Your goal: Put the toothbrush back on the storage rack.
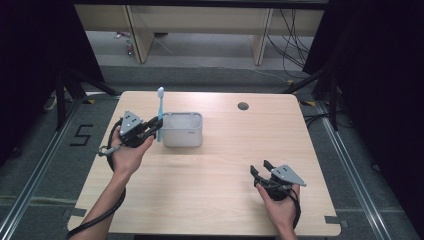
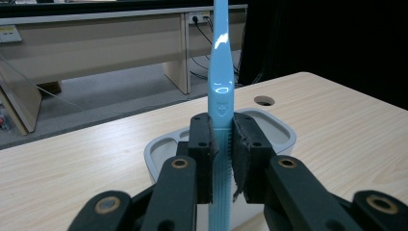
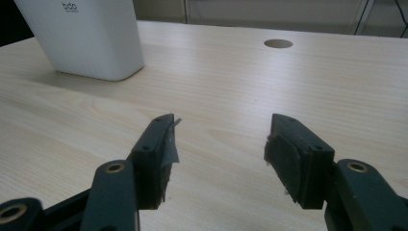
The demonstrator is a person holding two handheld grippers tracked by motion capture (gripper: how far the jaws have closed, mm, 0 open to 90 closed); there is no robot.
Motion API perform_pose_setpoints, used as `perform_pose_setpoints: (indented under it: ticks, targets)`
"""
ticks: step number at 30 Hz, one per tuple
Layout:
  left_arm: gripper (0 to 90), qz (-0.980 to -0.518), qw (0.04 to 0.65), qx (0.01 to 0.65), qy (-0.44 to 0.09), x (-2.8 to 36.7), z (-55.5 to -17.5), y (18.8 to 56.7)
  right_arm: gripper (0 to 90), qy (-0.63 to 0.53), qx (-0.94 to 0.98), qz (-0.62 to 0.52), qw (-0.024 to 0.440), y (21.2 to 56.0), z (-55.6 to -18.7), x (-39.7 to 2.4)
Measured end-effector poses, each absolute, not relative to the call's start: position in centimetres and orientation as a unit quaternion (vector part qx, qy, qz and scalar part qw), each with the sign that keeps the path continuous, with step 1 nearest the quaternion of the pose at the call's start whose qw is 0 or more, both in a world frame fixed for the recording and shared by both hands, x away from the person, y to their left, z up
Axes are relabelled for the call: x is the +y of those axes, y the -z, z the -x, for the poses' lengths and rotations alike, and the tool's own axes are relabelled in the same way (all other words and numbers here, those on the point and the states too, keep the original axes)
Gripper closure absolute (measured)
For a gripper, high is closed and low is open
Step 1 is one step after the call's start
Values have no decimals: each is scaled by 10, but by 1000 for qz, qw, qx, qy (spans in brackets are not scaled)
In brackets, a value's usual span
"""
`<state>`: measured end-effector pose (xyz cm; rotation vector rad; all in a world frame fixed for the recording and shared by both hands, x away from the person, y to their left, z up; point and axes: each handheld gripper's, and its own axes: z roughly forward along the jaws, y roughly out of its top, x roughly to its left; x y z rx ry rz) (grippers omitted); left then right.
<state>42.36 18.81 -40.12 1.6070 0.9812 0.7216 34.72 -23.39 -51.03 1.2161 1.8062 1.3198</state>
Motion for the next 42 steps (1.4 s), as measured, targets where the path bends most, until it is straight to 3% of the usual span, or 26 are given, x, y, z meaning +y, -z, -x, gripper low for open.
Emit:
perform_pose_setpoints:
  ticks: [42]
  targets:
    - [785,-662,543,412,-311,183,-445,391,432,-494,678,-460,292,510,-346,-235]
